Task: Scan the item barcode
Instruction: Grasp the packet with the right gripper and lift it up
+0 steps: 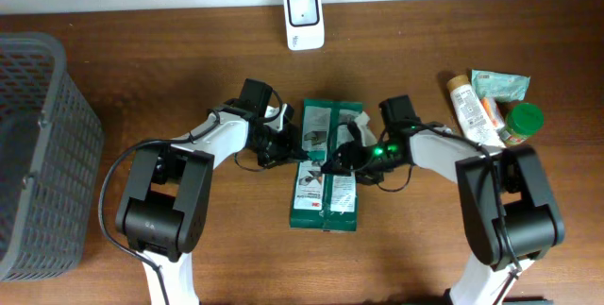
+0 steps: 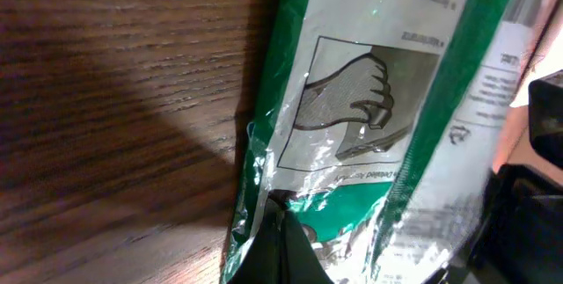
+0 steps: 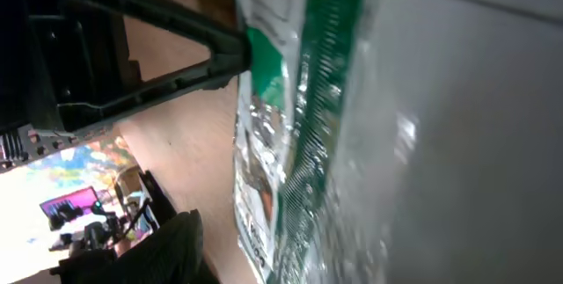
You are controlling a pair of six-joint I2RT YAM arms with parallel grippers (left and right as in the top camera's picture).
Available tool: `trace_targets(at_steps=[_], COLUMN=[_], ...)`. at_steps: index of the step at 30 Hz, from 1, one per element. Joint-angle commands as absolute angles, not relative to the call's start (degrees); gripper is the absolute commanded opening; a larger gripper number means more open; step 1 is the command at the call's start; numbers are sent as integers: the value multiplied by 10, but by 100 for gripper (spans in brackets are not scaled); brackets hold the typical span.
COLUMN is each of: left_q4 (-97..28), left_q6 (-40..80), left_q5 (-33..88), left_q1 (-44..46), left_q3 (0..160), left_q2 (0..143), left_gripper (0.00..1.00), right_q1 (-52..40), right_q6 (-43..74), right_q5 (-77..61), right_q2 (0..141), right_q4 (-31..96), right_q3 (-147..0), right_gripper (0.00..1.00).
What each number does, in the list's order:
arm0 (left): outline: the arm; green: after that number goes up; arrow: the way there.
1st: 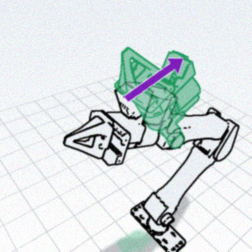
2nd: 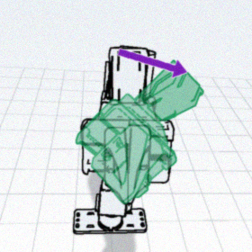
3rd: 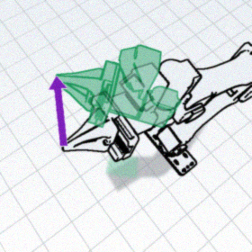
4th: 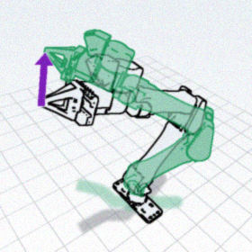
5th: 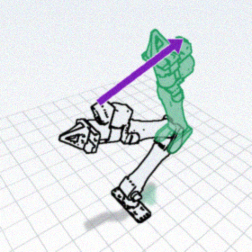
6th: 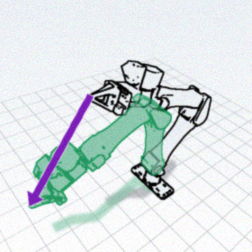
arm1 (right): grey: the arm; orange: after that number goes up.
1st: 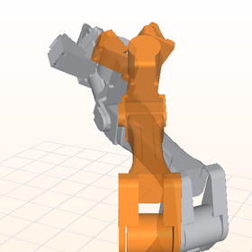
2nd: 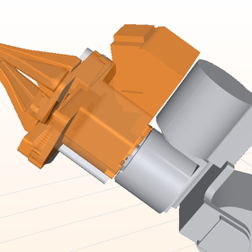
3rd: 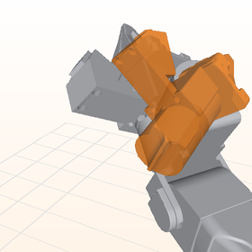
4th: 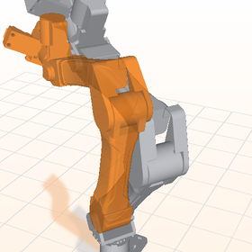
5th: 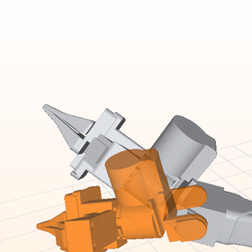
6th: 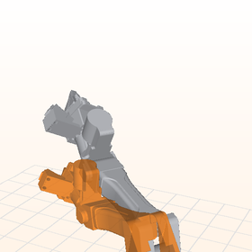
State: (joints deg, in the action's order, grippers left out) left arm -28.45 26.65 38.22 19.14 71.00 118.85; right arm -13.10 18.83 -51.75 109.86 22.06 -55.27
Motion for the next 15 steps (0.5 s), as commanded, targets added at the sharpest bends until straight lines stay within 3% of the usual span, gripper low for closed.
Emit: trace_targets(at_steps=[1, 5, 7, 10, 15], left_q4=[-292, -292, -293, -293, -296], left_q6=[269, 269, 269, 269, 269], left_q5=[362, 362, 362, 362, 384], left_q1=[192, 192, 192, 192, 194], left_q3=[703, 703, 703, 703, 703], left_q2=[1215, 1215, 1215, 1215, 1215], left_gripper=[0, 0, 0, 0, 0], right_q1=[-145, -145, -142, -117, -86], right_q6=[196, 196, 196, 196, 266], right_q5=[-519, -519, -521, -534, -570], right_q2=[1110, 1110, 1110, 1109, 1109], right_q4=[213, 202, 201, 199, 91], right_q3=[-547, -548, -548, -551, -551], right_gripper=[59, 59, 52, 51, 50])
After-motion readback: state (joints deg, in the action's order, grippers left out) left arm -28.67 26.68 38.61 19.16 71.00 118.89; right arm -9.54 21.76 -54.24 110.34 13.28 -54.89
